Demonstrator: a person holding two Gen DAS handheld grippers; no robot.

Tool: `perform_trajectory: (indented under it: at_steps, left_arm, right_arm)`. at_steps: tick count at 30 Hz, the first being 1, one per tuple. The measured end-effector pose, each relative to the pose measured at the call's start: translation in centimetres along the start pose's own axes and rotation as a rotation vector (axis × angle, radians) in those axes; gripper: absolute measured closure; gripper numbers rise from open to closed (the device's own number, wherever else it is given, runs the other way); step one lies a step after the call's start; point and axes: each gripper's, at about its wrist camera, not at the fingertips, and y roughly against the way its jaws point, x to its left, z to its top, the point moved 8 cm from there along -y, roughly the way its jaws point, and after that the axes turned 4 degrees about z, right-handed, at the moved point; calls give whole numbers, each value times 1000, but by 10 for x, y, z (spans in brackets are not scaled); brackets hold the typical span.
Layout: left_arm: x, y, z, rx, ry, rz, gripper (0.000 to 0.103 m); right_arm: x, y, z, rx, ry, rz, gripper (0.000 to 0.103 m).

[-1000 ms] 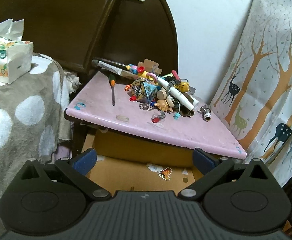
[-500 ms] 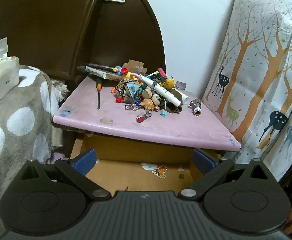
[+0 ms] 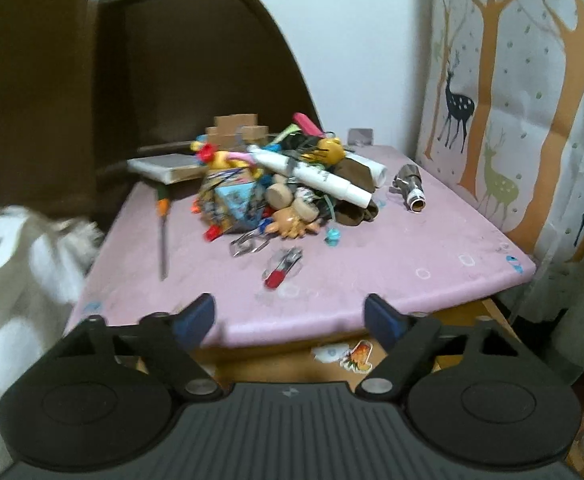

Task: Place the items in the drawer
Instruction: 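Grasp the small red item on the pink top with the left tool, then lower the red item into the open drawer and open the left tool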

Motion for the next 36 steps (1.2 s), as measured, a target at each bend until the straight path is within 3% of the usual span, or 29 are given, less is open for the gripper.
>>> perform_trajectory:
  at_steps: [8, 11, 18, 25, 36]
  left_arm:
    - [-5, -71, 15, 62, -66, -10, 59]
    - [-6, -82, 16, 71, -77, -10, 61]
    - [-9, -87, 18, 78, -83, -5, 91]
    - [-16, -65, 14, 77, -89, 6, 92]
    - [-67, 0, -12, 104, -186, -153, 92]
  right_arm:
    - [7, -2, 0, -14, 21, 3, 46]
    - [9, -2, -1, -19, 30, 3, 45]
    - [10, 0, -3, -29, 45, 4, 44]
    - [10, 0, -3, -26, 50, 4, 43]
    - [11, -2, -2, -20, 58, 6, 37]
